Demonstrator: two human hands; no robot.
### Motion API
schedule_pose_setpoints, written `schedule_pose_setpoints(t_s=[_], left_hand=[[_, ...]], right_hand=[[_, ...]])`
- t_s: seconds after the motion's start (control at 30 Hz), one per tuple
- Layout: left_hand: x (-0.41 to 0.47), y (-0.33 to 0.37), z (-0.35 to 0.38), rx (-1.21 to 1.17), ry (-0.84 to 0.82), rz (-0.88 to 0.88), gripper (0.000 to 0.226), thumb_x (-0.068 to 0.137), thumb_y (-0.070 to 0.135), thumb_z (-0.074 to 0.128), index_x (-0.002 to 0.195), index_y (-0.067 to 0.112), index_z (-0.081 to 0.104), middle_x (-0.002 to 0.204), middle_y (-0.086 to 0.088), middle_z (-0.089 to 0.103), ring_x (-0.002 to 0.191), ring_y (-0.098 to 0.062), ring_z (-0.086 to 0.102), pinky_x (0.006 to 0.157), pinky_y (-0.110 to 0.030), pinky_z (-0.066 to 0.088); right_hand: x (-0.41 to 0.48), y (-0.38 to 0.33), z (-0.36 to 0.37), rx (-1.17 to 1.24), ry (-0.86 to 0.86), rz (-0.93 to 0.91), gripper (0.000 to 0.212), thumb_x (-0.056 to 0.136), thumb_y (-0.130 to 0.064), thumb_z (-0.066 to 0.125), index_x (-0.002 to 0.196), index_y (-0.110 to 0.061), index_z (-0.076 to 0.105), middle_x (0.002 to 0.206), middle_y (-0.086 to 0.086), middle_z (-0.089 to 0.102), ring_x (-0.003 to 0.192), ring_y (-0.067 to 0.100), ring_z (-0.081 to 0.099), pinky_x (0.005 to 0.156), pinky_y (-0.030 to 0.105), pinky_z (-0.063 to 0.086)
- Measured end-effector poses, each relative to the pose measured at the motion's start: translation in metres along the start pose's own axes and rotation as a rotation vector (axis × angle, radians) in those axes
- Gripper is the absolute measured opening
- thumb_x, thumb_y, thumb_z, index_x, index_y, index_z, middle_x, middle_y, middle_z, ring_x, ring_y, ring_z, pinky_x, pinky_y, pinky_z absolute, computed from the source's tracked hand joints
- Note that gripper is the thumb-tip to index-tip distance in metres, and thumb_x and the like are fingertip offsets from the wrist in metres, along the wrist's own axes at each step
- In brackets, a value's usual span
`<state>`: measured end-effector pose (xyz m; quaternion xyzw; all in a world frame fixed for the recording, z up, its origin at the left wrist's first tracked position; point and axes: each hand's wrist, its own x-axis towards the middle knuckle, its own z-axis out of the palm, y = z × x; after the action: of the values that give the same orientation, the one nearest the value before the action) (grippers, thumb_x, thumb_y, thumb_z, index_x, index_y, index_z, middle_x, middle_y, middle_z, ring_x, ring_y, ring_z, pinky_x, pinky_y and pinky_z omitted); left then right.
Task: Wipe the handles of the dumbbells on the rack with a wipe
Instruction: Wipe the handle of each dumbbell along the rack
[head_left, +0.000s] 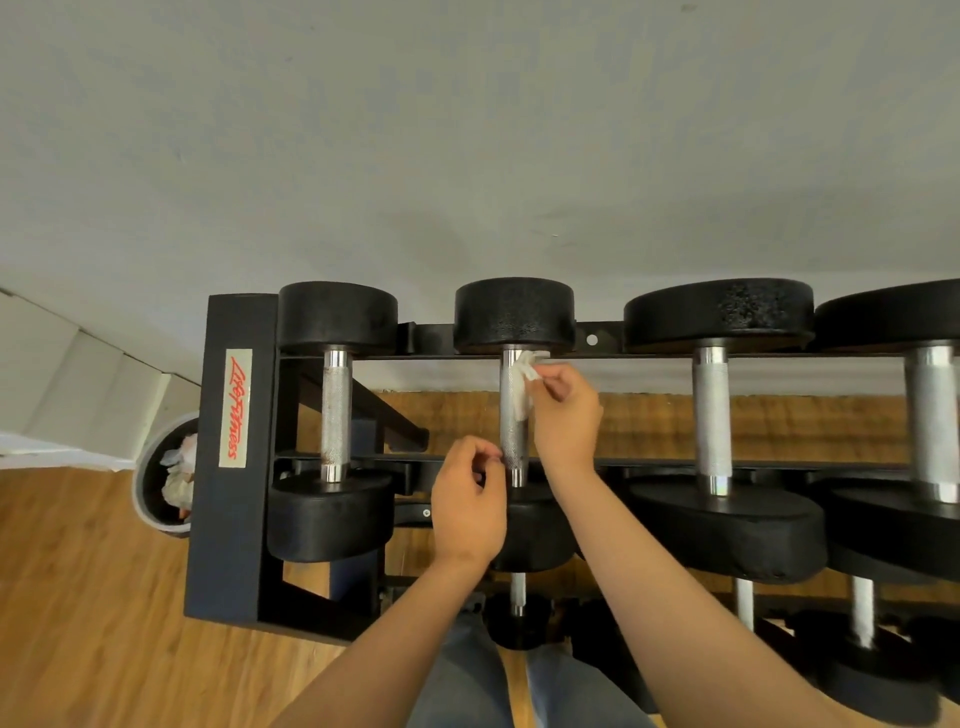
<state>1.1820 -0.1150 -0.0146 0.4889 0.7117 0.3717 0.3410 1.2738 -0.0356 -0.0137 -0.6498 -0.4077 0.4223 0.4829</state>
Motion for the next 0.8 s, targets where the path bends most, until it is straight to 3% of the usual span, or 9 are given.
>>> schedule_pose_setpoints(t_s=[0.13, 0.27, 0.4, 0.57, 0.67, 0.8], left_hand=[[-0.001, 0.002, -0.001, 0.001, -0.003, 0.002, 0.016, 0.093, 0.009, 0.052, 0.087, 0.022, 0.059, 0.086, 0.008, 0.060, 0.080, -0.004, 0.057, 0.071, -0.013, 0.045], [-0.001, 0.002, 0.000, -0.003, -0.008, -0.017, 0.016, 0.093, 0.009, 0.053, 0.088, 0.024, 0.059, 0.086, 0.008, 0.060, 0.080, -0.004, 0.058, 0.071, -0.014, 0.047], [-0.001, 0.001, 0.000, 0.001, -0.014, -0.016, 0.016, 0.092, 0.008, 0.055, 0.089, 0.023, 0.059, 0.087, 0.009, 0.060, 0.080, -0.004, 0.058, 0.072, -0.015, 0.048], [-0.001, 0.002, 0.000, 0.000, -0.006, -0.001, 0.017, 0.092, 0.007, 0.054, 0.088, 0.022, 0.059, 0.087, 0.010, 0.059, 0.082, -0.005, 0.058, 0.072, -0.011, 0.045], [-0.001, 0.001, 0.000, 0.004, -0.006, 0.008, 0.018, 0.092, 0.006, 0.054, 0.086, 0.023, 0.060, 0.088, 0.011, 0.058, 0.083, -0.005, 0.057, 0.072, -0.011, 0.044], [0.000, 0.002, -0.001, 0.009, -0.014, 0.026, 0.018, 0.091, 0.007, 0.054, 0.084, 0.023, 0.060, 0.087, 0.011, 0.057, 0.084, -0.005, 0.058, 0.073, -0.011, 0.044]], right_hand=[[0.001, 0.004, -0.005, 0.013, -0.069, 0.068, 0.006, 0.094, -0.010, 0.058, 0.094, -0.009, 0.064, 0.091, 0.001, 0.070, 0.087, 0.009, 0.067, 0.072, 0.017, 0.052], [0.014, -0.010, -0.007, 0.098, -0.171, 0.198, 0.009, 0.098, -0.014, 0.051, 0.093, -0.015, 0.058, 0.085, -0.001, 0.065, 0.077, 0.008, 0.061, 0.064, 0.012, 0.048], [0.011, -0.001, -0.012, 0.107, -0.246, 0.228, 0.007, 0.099, -0.013, 0.051, 0.097, -0.012, 0.057, 0.089, 0.000, 0.069, 0.086, 0.012, 0.067, 0.079, 0.025, 0.054], [0.021, -0.004, -0.010, 0.085, -0.303, 0.243, 0.011, 0.100, -0.016, 0.047, 0.102, -0.011, 0.057, 0.093, 0.003, 0.067, 0.085, 0.014, 0.063, 0.076, 0.024, 0.051], [0.025, -0.004, -0.006, 0.163, -0.310, 0.323, 0.017, 0.102, -0.016, 0.044, 0.109, -0.009, 0.057, 0.094, 0.006, 0.064, 0.089, 0.019, 0.060, 0.087, 0.034, 0.050], [0.012, 0.007, -0.011, 0.245, -0.362, 0.412, 0.019, 0.102, -0.018, 0.042, 0.111, -0.007, 0.055, 0.105, 0.012, 0.065, 0.101, 0.026, 0.062, 0.091, 0.037, 0.051]])
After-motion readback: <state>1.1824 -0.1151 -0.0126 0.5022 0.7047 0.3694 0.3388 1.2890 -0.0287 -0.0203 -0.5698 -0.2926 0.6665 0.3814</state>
